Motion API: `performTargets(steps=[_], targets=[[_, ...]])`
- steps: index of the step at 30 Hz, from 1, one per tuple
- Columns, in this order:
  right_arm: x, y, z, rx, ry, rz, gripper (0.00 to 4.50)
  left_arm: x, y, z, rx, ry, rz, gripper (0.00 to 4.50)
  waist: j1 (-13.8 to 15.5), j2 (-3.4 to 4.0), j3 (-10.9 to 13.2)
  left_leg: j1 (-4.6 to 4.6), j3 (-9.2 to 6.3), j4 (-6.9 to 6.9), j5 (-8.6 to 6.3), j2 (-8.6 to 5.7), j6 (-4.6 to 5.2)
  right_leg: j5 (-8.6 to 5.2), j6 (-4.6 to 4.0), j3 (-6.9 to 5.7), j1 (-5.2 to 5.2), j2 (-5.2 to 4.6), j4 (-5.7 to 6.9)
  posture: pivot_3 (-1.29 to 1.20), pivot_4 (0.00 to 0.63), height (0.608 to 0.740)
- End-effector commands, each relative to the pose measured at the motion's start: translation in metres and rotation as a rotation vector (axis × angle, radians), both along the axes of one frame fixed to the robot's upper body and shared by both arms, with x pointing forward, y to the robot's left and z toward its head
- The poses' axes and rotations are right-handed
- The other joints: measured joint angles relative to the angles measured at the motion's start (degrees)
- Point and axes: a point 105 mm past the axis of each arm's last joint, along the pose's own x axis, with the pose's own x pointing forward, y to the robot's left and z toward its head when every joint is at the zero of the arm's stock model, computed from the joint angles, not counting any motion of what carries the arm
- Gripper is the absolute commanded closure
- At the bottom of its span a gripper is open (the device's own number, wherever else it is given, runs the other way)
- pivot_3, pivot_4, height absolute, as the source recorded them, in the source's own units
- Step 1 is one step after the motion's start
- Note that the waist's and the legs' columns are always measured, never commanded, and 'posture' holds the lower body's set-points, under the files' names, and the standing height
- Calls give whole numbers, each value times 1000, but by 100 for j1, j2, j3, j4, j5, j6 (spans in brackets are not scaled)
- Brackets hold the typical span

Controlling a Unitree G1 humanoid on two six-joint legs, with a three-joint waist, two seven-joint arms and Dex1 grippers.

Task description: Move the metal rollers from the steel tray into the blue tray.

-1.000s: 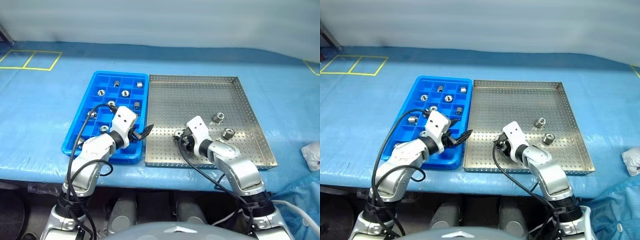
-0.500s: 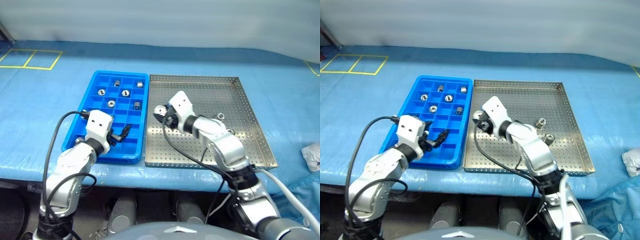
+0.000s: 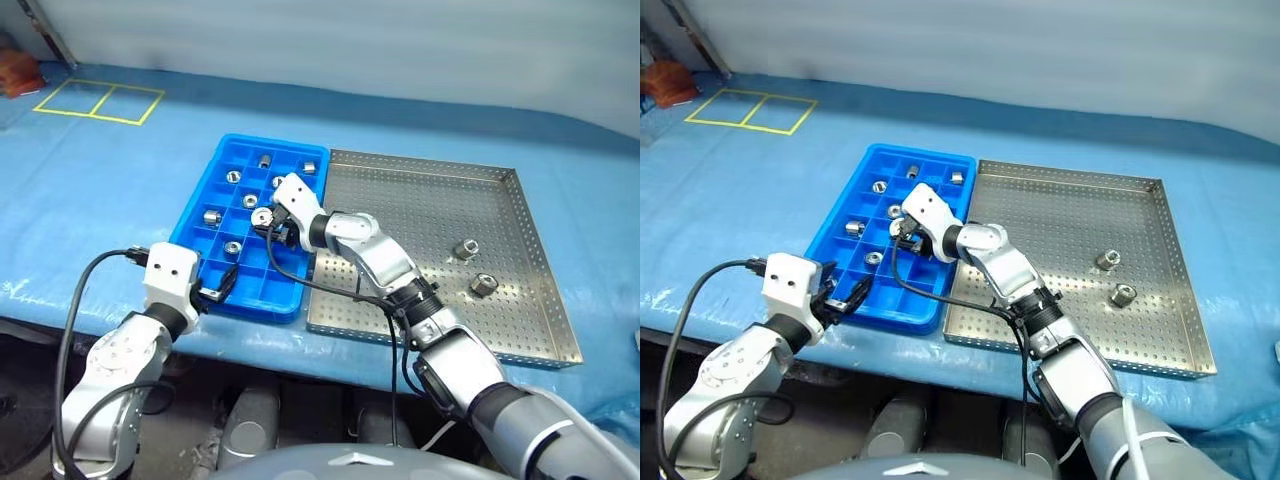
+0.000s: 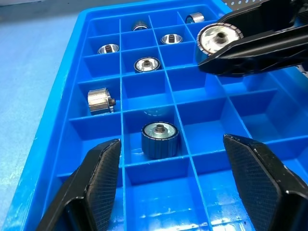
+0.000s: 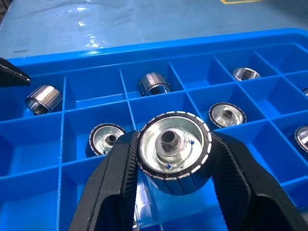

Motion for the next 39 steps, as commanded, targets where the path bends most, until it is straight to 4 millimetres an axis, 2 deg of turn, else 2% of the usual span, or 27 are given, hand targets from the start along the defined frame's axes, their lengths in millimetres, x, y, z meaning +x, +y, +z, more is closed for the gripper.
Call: performTargets(steps=[1,3,6,10,14,16,17,18,23,26,34,39], targets=[[7,3,13,45,-18,9,2660,-2,-7,14,1,-63,-17,800,41,0,0,0,0,-5,1,0,-1,-1,-2,0,-3,0,0,442,150,740],[12,0,10,33,-14,-10,2660,-1,-8,14,-1,-63,-20,800,74,0,0,0,0,-14,3,1,-4,-3,-6,0,-7,1,0,439,150,740],[15,-3,11,37,-35,-24,1695,1,-10,13,-6,-61,-30,800,105,0,0,0,1,-24,4,3,-7,-6,-11,-1,-12,4,0,431,150,740],[14,-12,27,92,-102,-55,429,4,-19,12,-26,-60,-73,800,129,0,0,-1,1,-28,5,5,-8,-7,-12,-1,-14,7,0,408,150,740],[8,-35,40,121,-157,-114,429,10,-37,15,-60,-75,-143,800,165,0,0,-4,0,-27,5,4,-9,-7,-12,-2,-12,5,-1,383,150,740],[8,-66,42,84,-208,-224,429,16,-53,19,-99,-103,-198,800,210,1,-1,-6,1,-24,5,3,-9,-7,-11,-1,-11,3,-4,383,150,740],[11,-91,41,42,-232,-328,429,21,-63,23,-126,-121,-229,800,217,0,-1,-10,-2,-20,6,0,-11,-7,-11,-3,-10,1,-4,351,150,740],[11,-108,39,11,-246,-398,429,24,-70,25,-142,-133,-248,800,241,1,-1,-11,-1,-18,7,0,-12,-6,-9,-3,-11,0,-4,343,150,740],[4,-176,32,-24,-207,-717,429,36,-106,35,-197,-174,-406,800,143,2,-2,-15,5,-6,9,-3,-16,-3,-4,3,-13,-4,-1,247,150,740],[-7,-214,19,-43,-163,-936,429,40,-134,37,-205,-164,-564,800,-1,5,-4,-15,6,-8,9,-1,-15,-3,-5,4,-14,-1,0,192,150,740],[-14,-249,1,-45,-116,-1159,429,42,-156,28,-182,-112,-731,800,-551,8,-5,-13,13,0,8,-2,-9,0,-1,13,-12,-2,3,118,150,740],[-12,-258,-12,-25,-69,-1215,429,41,-160,28,-198,-111,-732,800,-694,8,-5,-10,13,9,8,-2,-9,3,4,14,-5,-2,8,127,150,740]])
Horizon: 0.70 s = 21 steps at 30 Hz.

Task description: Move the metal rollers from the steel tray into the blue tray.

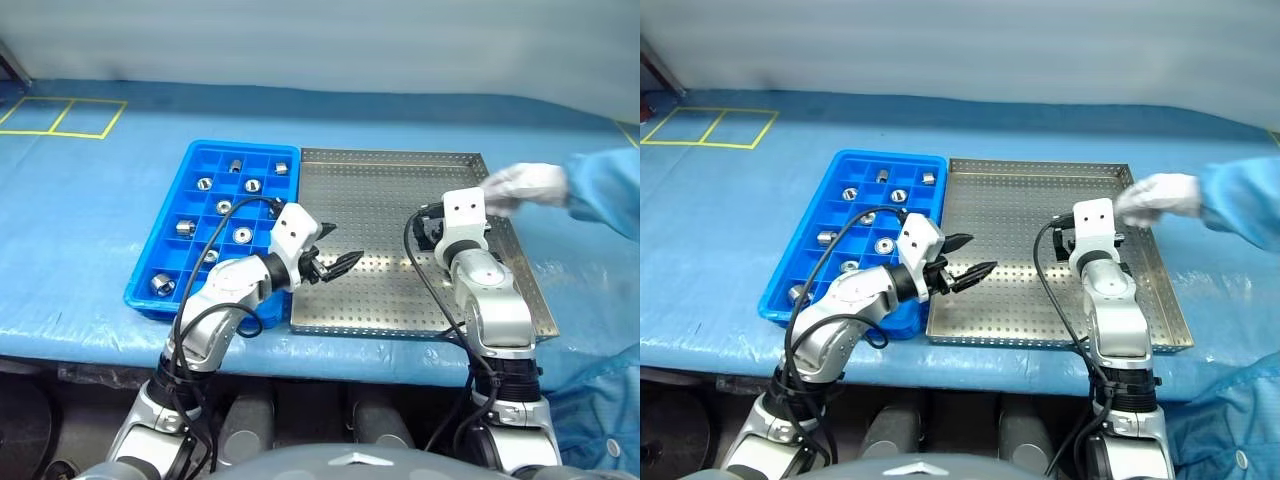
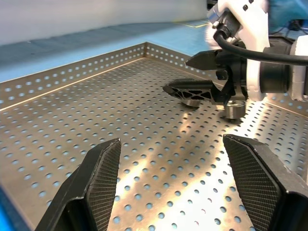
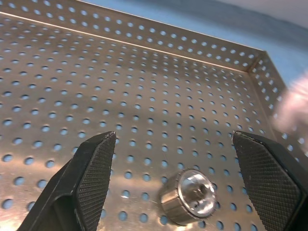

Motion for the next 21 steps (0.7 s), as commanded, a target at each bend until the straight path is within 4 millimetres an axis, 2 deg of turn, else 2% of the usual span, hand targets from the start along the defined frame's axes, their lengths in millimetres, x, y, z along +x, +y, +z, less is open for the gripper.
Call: performTargets(steps=[1,8,21], targets=[[2,-5,1,17,-22,-27,429,-4,-4,9,-28,-34,-20,800,-31,0,0,0,0,0,0,0,0,0,0,0,1,0,1,134,150,740],[5,-5,-1,23,-20,-30,429,-6,4,4,-20,-18,22,800,-58,1,0,2,-2,1,0,0,1,0,0,1,2,0,4,166,150,740],[5,-1,1,33,-25,-10,429,-2,9,3,-11,-20,46,800,-44,1,-1,4,-2,4,1,-1,2,0,1,1,4,0,6,147,150,740]])
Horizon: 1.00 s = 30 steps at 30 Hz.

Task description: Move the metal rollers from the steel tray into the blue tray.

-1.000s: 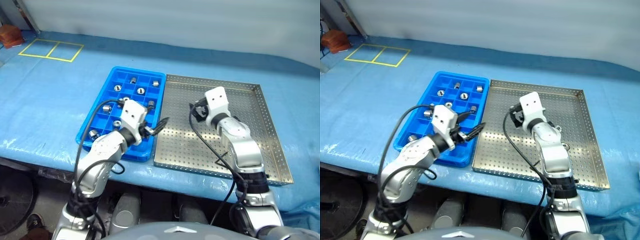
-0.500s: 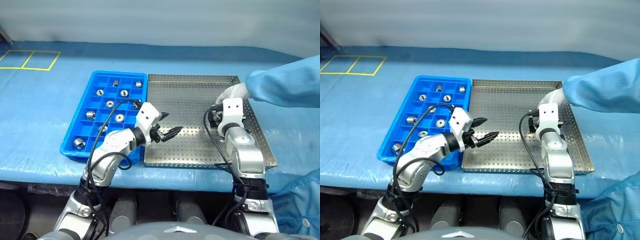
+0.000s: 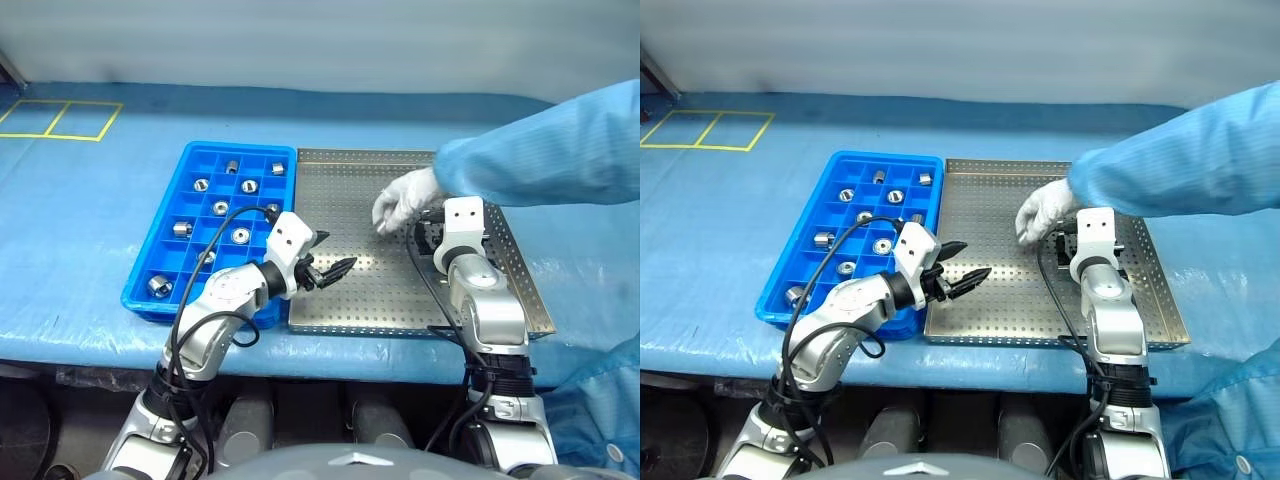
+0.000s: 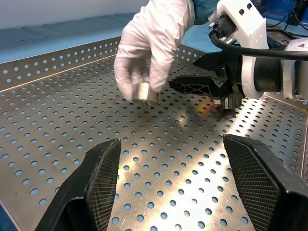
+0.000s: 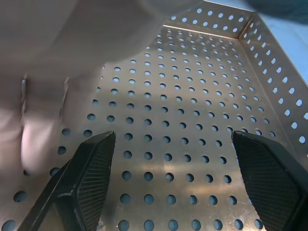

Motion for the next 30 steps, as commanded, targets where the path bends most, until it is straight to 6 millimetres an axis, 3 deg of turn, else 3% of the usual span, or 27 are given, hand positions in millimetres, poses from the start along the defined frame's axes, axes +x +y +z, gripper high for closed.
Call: performTargets(steps=[1,5,7,12,17,26,30], targets=[[1,3,17,10,-62,15,429,1,3,16,-22,-55,9,800,-2,0,0,0,0,0,0,0,0,0,0,0,0,0,0,147,150,740],[0,24,20,106,-70,120,429,4,15,15,-19,-50,51,800,-31,0,0,1,0,0,0,0,0,0,0,0,0,0,2,148,150,740],[-3,46,22,211,-67,228,429,4,21,13,-16,-46,73,800,-54,0,0,3,-2,-1,0,1,0,-1,-1,0,-1,2,5,151,150,740],[-29,85,9,258,77,500,429,2,33,11,-6,-37,113,800,-31,0,0,1,-6,-1,0,2,1,-2,-3,-1,0,3,7,173,150,740],[-48,81,-9,120,187,521,429,1,35,9,-6,-33,123,800,40,0,0,1,-6,8,0,0,0,-2,-3,-1,3,1,7,173,150,740],[-94,69,-12,-5,297,544,429,-2,36,6,-4,-21,127,800,120,-1,0,-5,-6,11,-1,0,0,-3,-2,-3,-3,0,8,169,150,740],[-102,64,-11,-6,319,543,429,-2,36,5,0,-16,125,800,117,-2,1,-5,-5,20,-2,0,1,-3,-1,-3,-1,0,8,152,150,740]])
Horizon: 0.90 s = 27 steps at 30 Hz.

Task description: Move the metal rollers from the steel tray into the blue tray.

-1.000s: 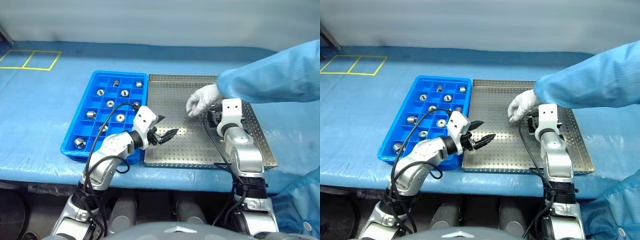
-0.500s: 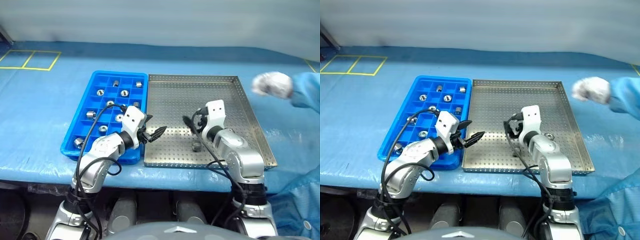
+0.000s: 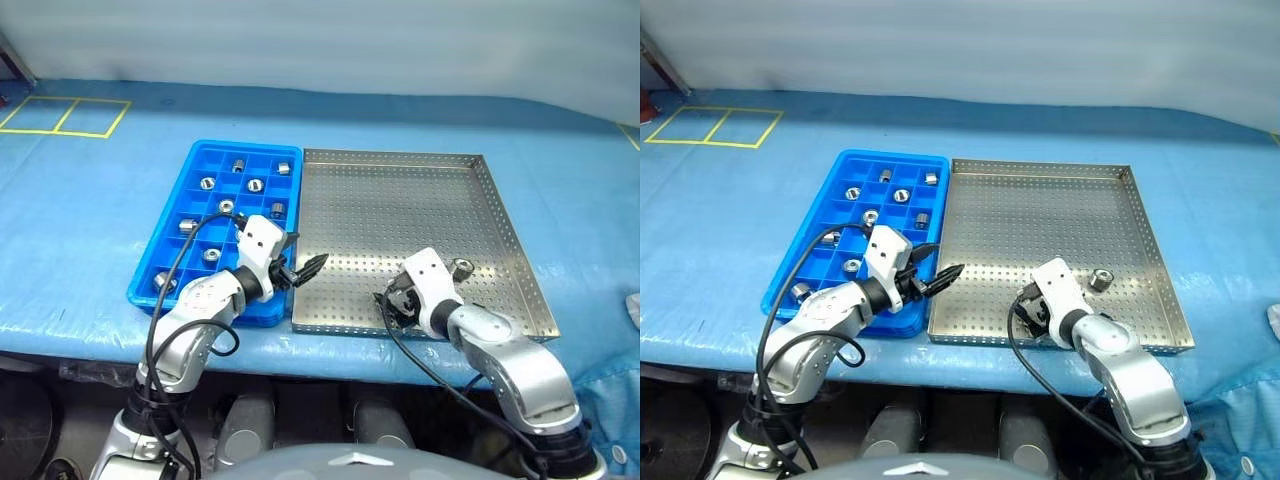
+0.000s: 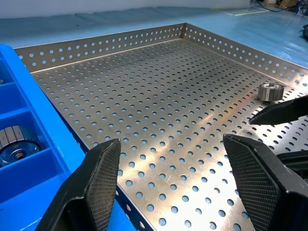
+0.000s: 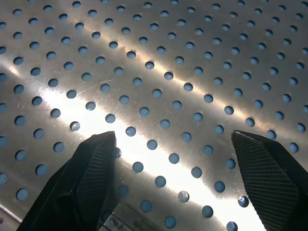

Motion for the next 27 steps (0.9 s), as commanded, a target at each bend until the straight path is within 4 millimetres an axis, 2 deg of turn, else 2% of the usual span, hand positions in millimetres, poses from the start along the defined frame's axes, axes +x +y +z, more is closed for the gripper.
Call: performTargets(steps=[1,5,8,15,18,22,27], targets=[[-2,-3,12,-1,-30,2,429,-3,-4,12,-9,-45,-22,800,-2,0,0,0,0,3,0,0,0,0,0,-1,1,0,0,152,150,740],[-1,-3,30,-36,-91,82,429,-2,-8,13,-13,-48,-35,800,-6,0,0,-4,1,10,-1,0,0,0,0,-1,0,-1,0,135,150,740],[-5,1,49,-115,-157,255,429,-2,-10,13,-18,-46,-42,800,-21,-1,1,-8,2,12,-2,-3,2,1,2,-1,1,-4,-6,118,150,740],[-5,-5,89,-434,-270,705,429,-1,-17,7,-36,-30,-53,800,-55,-3,2,-6,3,10,-5,-1,7,1,3,-5,2,-4,-12,93,150,740],[2,-17,90,-627,-244,844,429,-1,-19,6,-52,-23,-48,800,-53,-5,3,-7,6,10,-6,-2,9,1,4,-5,3,-7,-17,97,150,740],[10,-25,78,-883,-216,1052,429,-3,-20,1,-65,-7,-33,800,-54,-7,4,-5,13,10,-8,-2,9,3,7,-4,2,-10,-21,106,150,740],[14,-17,61,-1071,-221,1304,429,-5,-20,-2,-72,3,-15,800,-45,-6,4,-8,15,6,-9,-2,10,4,8,-2,-2,-10,-20,135,150,740]])
